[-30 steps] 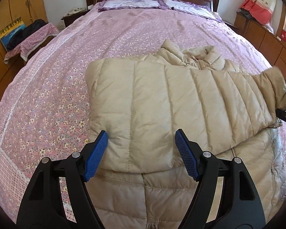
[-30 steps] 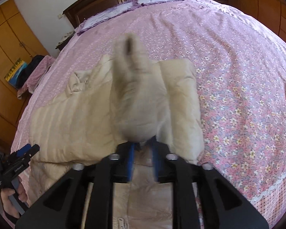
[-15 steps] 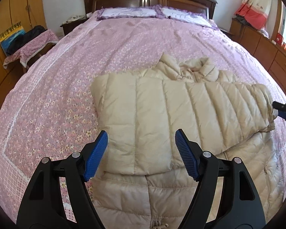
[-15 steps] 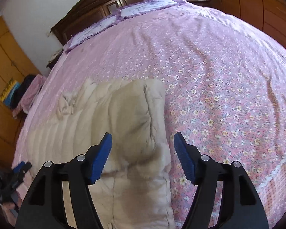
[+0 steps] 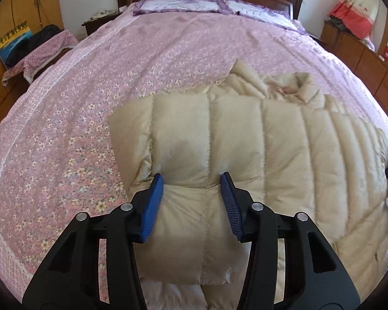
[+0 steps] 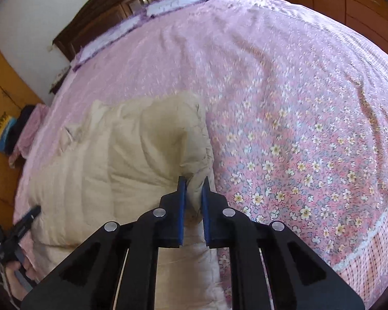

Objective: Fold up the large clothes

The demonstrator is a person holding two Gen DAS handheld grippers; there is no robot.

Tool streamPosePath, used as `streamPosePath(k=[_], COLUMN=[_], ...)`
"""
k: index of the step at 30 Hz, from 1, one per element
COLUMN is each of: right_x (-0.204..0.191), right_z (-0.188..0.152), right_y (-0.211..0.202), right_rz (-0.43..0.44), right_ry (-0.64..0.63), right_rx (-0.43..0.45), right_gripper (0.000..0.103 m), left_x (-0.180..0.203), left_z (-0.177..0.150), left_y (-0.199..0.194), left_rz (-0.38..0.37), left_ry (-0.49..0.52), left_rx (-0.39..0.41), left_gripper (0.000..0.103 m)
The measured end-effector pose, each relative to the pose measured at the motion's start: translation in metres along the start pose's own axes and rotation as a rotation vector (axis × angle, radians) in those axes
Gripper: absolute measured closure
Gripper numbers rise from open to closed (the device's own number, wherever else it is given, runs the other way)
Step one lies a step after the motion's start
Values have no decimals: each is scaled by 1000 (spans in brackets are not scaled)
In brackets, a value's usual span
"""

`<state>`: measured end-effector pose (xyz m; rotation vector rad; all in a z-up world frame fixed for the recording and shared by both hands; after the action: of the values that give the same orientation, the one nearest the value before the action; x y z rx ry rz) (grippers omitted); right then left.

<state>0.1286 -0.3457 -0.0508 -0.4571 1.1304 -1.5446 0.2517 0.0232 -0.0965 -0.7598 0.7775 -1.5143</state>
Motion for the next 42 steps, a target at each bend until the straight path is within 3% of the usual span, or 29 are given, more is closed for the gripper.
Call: streamPosePath(k=[8,11,13,15,19,22,33,42], right_x=[2,7,12,17,19,15,3,13], right_z=[-9,-10,-13,-19,-35,-52,-133,-185], right_y=[29,15,4,-12,-40,-60,-104,-119], right_rz=[-41,0,35,60,80,85,87,51], right_ry=[-14,13,36,49,11,-25,-160,-198], right_rx=[-20,-2,3,16,33,37,-3,-39], right_gripper=[82,78,63,54,54,46,41,37], left_x=[2,-2,-4,-6,-11,-15,-24,-41], left_z=[1,-2,-7,-12,-24,-45,-133,-192], left_y=[2,-16,-27,-37,-63,-81,-139,-156], left_rz=[19,-33,-51,-49,-65,-70,-62,-49], left_ry=[20,10,14,23,11,1,31,1], left_rx=[-7,-13,-15,-11,-4,-12,-47,-94], left_gripper=[54,45,43,42,38,34,29,29])
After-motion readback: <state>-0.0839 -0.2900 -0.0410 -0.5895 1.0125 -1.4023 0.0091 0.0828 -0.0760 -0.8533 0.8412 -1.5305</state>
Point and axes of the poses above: each gripper's, at about its wrist camera, not at the fingertips, and y roughly the way its jaws point, x to its right, z to its top, the point moved 6 cm from there along y, roughly the way its jaws point, and after that the axes turned 2 degrees about -x, right-handed, at the moved point
